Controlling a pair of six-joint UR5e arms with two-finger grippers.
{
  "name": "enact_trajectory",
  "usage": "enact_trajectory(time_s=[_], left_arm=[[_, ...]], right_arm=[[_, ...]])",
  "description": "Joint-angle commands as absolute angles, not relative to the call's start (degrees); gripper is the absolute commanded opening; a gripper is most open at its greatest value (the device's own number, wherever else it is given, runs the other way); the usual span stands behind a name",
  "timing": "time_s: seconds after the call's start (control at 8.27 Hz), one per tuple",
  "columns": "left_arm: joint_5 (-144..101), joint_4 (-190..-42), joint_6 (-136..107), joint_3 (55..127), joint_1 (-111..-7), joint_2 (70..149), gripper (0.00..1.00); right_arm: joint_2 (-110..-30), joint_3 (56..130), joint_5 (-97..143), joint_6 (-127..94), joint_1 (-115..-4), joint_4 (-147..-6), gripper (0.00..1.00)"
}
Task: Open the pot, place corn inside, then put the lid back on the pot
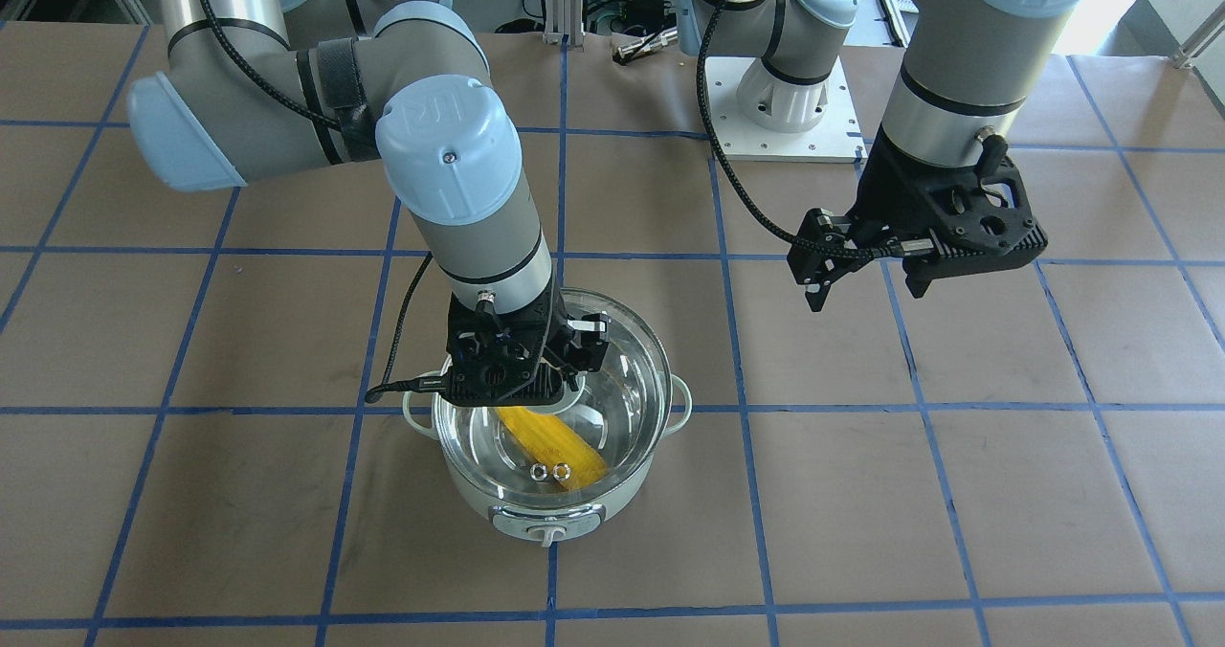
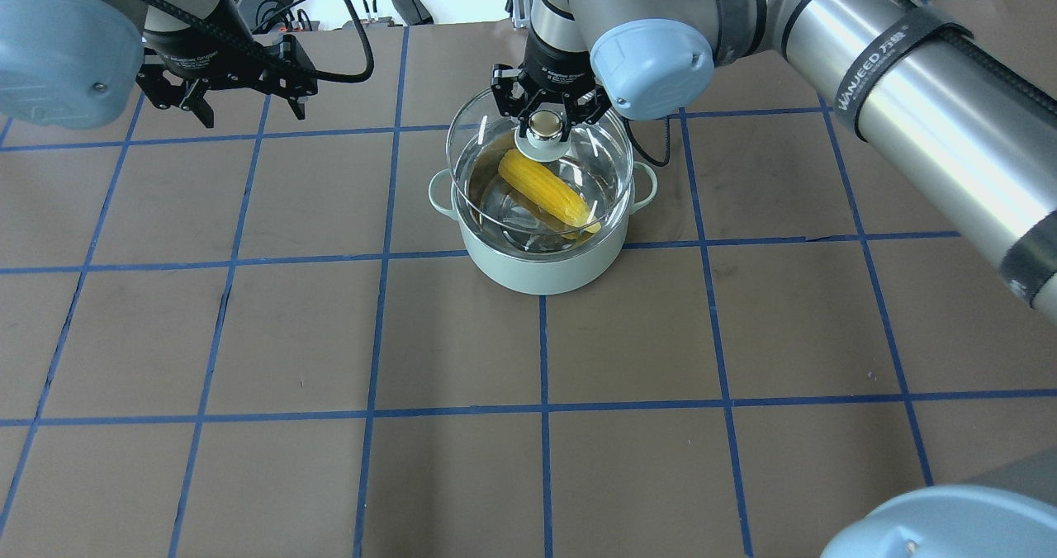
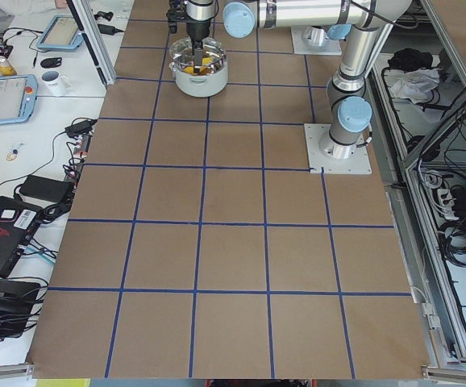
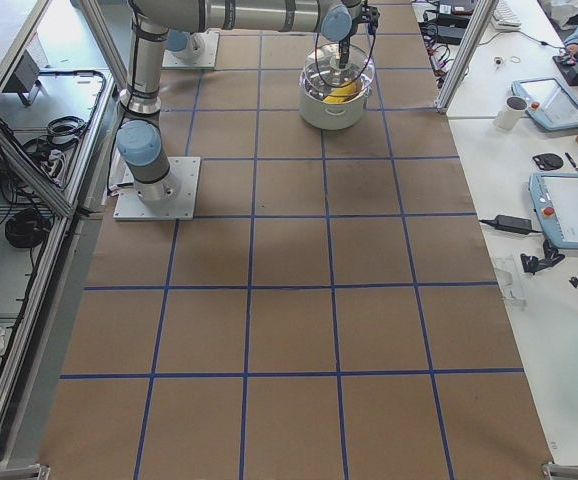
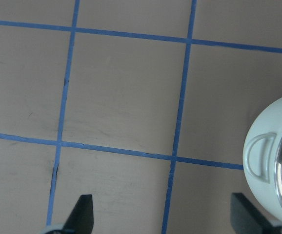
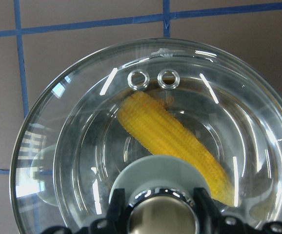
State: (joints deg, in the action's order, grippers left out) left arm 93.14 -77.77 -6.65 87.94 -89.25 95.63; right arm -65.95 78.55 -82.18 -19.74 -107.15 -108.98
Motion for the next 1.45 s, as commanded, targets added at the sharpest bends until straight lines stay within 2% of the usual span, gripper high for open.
enact_trajectory(time_s=[0.0, 1.09, 1.33], left_arm=[[90.97, -77.96, -6.24, 88.24, -89.38, 95.36, 1.00], [91.05, -78.22, -6.07, 88.86, -89.30, 95.80, 1.00], [90.97, -77.96, -6.06, 88.86, -89.30, 95.89, 1.00]], right_arm=[[-65.74, 78.92, -82.27, -19.34, -107.40, -108.98, 0.19], [-65.57, 80.60, -82.88, -20.47, -107.40, -109.86, 0.20], [-65.57, 80.68, -82.97, -21.61, -107.32, -109.86, 0.25]])
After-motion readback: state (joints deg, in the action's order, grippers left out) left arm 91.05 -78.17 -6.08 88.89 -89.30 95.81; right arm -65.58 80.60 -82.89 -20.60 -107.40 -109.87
